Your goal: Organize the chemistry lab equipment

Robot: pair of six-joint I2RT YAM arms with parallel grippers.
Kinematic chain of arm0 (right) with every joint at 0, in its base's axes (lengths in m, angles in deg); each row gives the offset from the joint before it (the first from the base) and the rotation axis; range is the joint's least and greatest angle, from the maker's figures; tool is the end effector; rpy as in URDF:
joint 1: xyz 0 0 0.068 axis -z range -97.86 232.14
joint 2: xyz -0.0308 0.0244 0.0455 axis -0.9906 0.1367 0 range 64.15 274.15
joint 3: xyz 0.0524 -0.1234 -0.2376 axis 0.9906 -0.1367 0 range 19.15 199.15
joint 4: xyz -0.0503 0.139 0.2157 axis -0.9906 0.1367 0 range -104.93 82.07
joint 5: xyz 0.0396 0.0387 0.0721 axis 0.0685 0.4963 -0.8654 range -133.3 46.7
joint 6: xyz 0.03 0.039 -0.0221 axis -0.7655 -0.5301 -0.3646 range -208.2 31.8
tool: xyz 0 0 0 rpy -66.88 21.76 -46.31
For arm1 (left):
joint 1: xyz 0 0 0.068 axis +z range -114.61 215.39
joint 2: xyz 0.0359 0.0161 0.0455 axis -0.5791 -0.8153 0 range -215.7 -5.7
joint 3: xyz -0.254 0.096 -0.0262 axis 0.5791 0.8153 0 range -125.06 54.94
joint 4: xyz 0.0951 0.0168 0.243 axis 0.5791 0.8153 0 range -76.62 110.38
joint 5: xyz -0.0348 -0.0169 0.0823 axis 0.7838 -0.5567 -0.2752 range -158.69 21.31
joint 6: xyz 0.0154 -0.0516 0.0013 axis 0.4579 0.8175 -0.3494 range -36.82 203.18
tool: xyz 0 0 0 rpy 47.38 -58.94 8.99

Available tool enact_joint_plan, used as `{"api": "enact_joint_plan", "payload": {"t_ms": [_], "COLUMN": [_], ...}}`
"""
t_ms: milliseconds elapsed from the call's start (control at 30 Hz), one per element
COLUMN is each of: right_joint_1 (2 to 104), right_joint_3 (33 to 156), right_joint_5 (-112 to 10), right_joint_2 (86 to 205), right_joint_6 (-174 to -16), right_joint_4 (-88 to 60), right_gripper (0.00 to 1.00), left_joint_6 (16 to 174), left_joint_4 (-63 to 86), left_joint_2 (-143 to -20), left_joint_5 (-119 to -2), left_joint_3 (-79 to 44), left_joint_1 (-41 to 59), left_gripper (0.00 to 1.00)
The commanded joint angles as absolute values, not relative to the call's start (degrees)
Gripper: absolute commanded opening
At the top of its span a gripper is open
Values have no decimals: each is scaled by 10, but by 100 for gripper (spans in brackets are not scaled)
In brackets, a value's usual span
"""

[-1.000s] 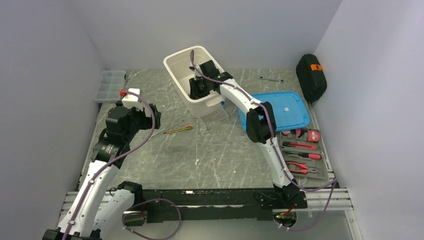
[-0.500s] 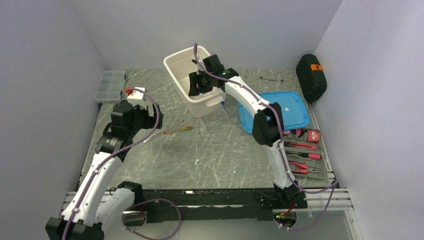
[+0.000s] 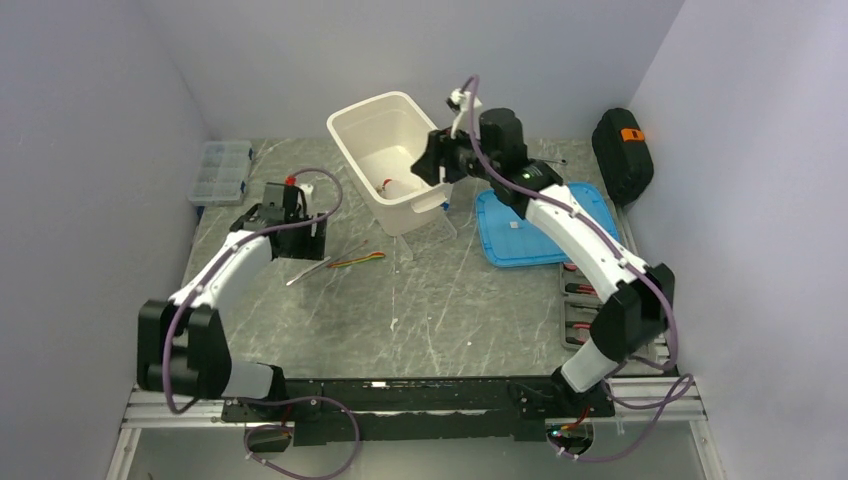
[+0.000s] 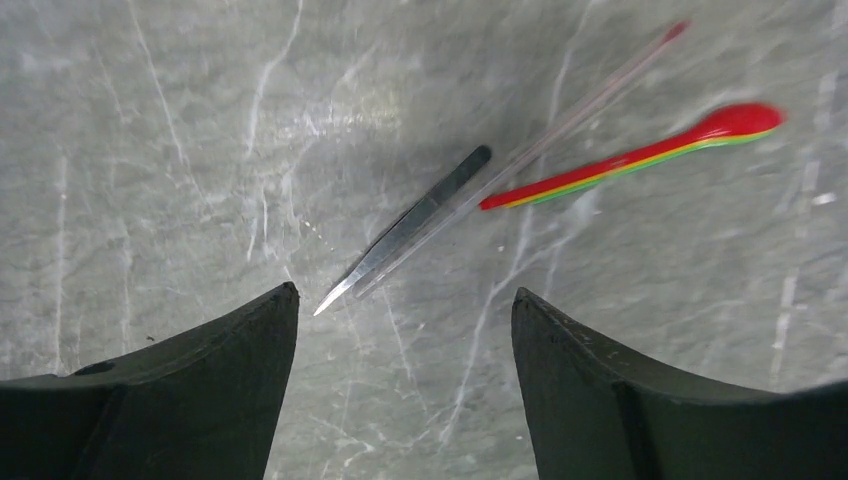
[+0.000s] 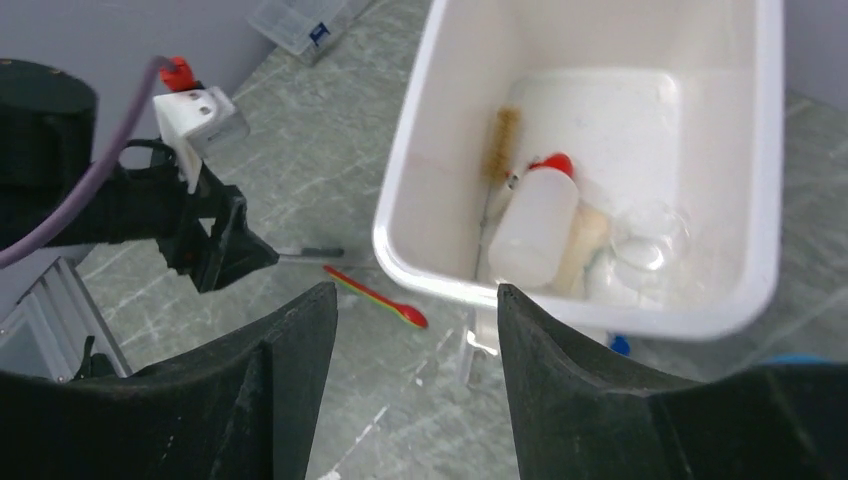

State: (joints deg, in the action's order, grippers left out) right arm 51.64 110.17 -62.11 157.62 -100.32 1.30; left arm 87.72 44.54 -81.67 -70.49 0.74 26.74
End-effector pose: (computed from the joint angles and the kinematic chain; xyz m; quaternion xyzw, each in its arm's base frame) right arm 0.3261 0.2054 0.3920 -0.2220 0.7761 0.3327 0.4875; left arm 0.2690 -0.0398 0.2471 0.0289 0.9476 -0.0217 0.3175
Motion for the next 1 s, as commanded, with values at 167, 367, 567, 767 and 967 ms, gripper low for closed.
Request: {"api": "enact_joint_plan", "payload": {"t_ms": [167, 367, 567, 767, 967], "right_joint_1": [579, 606, 617, 621, 623], "right_joint_3": [941, 900, 888, 887, 887], "right_joint_5": [-648, -657, -676, -680, -687], "right_joint_2": [1449, 1410, 1412, 1419, 1422], "right_joint_6": [-1025, -1027, -1038, -1041, -1045], "right_joint_4": [-82, -96, -111, -113, -116], "right_gripper": [63, 64, 64, 65, 64], "left_joint_6": [858, 852, 852, 852, 852], "left_joint_4": [505, 515, 523, 517, 522], "left_joint_2": [-933, -974, -991, -986, -995], "left_joint_5": [-745, -735, -754, -765, -778], "left_joint_3": [-30, -34, -42, -44, -48], "left_joint_1": [302, 314, 314, 314, 314], "left_gripper": [64, 58, 54, 49, 46]}}
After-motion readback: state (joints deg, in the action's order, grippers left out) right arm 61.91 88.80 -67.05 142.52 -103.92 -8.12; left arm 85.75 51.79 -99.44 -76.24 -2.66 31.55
